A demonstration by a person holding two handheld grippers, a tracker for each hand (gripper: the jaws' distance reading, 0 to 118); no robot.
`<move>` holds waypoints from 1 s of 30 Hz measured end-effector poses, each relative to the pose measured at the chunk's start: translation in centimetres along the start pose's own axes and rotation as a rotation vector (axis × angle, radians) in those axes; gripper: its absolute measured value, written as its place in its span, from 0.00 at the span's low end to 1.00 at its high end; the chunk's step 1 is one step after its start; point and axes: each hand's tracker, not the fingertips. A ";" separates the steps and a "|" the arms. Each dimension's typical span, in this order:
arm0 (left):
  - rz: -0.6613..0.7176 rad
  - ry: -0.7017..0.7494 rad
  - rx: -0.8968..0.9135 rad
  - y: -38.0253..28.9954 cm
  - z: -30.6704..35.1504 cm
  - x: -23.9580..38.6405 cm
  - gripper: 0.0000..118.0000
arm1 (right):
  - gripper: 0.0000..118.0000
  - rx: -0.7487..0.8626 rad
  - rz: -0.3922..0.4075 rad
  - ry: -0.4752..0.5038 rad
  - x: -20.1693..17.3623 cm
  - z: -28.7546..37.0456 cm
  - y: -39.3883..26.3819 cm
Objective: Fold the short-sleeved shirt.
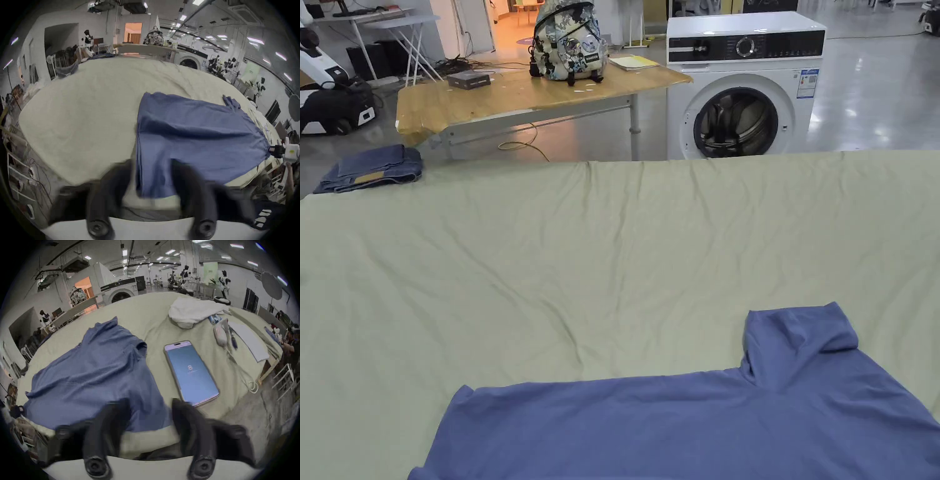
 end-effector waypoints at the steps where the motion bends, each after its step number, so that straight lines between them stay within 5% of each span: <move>1: -0.018 0.010 0.010 0.2 0.5 0.2 0.59 | 0.58 0.022 0.004 0.007 0.3 0.4 0.0; 2: -0.053 -0.005 0.093 0.4 1.5 0.6 0.71 | 0.60 0.060 0.001 0.039 0.6 1.0 0.2; 9: -0.170 0.062 0.386 3.7 7.9 7.2 0.71 | 0.57 0.338 0.123 0.214 -1.6 5.3 3.2; 10: -0.180 0.039 0.435 4.3 8.5 7.9 0.71 | 0.50 0.360 0.148 0.249 -2.5 5.9 3.8; 13: -0.137 -0.004 0.494 5.6 9.4 9.6 0.70 | 0.09 0.416 0.193 0.300 -5.2 6.6 5.0; 14: -0.126 -0.058 0.494 5.9 9.5 9.7 0.57 | 0.05 0.430 0.207 0.309 -6.0 6.7 5.2; 16: -0.104 -0.130 0.483 6.5 9.7 10.2 0.09 | 0.00 0.419 0.233 0.315 -7.3 6.4 5.6; 17: -0.095 -0.085 0.486 6.7 9.7 10.4 0.00 | 0.00 0.421 0.255 0.305 -7.8 6.3 5.7; 23: -0.083 -0.093 0.432 8.5 8.9 9.2 0.00 | 0.00 0.418 0.294 0.302 -7.8 6.6 5.6; 30: -0.040 -0.117 0.343 10.0 4.8 6.3 0.00 | 0.00 0.365 0.228 0.253 -3.6 6.0 4.4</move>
